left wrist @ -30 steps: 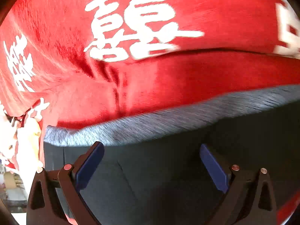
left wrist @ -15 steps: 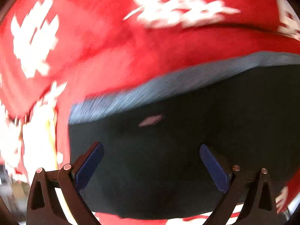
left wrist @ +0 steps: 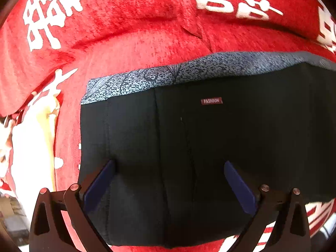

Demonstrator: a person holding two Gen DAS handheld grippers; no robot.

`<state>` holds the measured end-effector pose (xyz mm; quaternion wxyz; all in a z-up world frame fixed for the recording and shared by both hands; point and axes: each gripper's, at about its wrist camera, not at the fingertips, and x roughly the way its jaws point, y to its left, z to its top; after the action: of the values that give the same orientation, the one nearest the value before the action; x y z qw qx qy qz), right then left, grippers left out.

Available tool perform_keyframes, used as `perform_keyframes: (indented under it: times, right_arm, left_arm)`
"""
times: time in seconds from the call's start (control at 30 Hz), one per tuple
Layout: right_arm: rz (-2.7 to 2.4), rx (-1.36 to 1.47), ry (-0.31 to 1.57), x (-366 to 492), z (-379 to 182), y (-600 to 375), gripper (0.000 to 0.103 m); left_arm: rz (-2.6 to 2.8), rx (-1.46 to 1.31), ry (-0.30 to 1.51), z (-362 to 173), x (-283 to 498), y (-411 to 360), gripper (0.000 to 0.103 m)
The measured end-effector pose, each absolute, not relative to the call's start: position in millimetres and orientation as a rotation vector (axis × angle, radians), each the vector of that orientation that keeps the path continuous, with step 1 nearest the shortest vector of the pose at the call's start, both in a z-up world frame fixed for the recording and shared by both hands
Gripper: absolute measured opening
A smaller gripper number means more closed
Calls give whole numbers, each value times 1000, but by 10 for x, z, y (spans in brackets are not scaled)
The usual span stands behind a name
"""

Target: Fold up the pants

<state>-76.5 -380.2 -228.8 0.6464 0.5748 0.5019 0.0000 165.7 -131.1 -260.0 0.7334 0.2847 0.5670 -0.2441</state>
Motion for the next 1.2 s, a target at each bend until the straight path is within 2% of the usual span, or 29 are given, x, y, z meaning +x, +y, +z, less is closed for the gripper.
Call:
perform_keyframes:
  times: [0.1, 0.2, 0.4, 0.43, 0.47, 0.53, 0.67, 0.8, 0.87, 1.0, 1.2]
  right_arm:
    - [-52, 1232, 1213, -972, -2350, -3656, 9]
    - [-87, 1317, 1204, -1175, -2564, -3635, 6]
    - [-32, 1173, 1277, -1162, -2281, -3628, 8]
    - [-38, 1154, 1288, -1206, -2229, -3656, 14]
    - [-57, 1126, 1298, -1244, -2166, -3701, 28]
    - [-123, 1065, 1290, -1322, -2013, -3856, 45]
    - [-218, 913, 1212, -1272, -1754, -4236, 45]
    - [-308, 860, 1200, -1146, -1841, -4600, 45]
    - [-358, 833, 1243, -1204, -1989, -4662, 44]
    - [-343, 863, 1186, -1459, -2019, -4621, 43]
    - [-324, 883, 1222, -1504, -1988, -4623, 44]
  left_arm:
    - [-539, 639, 1216, -2634, 1611, -1347, 103]
    - [-521, 647, 1204, -2639, 1588, -1365, 103]
    - [-463, 631, 1293, -2475, 1499, -1499, 103]
    - [-481, 618, 1290, -2417, 1443, -1544, 103]
    - [-514, 608, 1282, -2332, 1345, -1630, 103]
    - [-579, 599, 1259, -2196, 1150, -1831, 103]
    - [-692, 562, 1216, -2100, 766, -2424, 103]
    - [-646, 548, 1322, -2433, 545, -2812, 103]
    - [-587, 472, 1322, -2483, 479, -2792, 103]
    - [-542, 388, 1403, -2494, 500, -2712, 103]
    - [-486, 462, 1392, -2432, 444, -2811, 103]
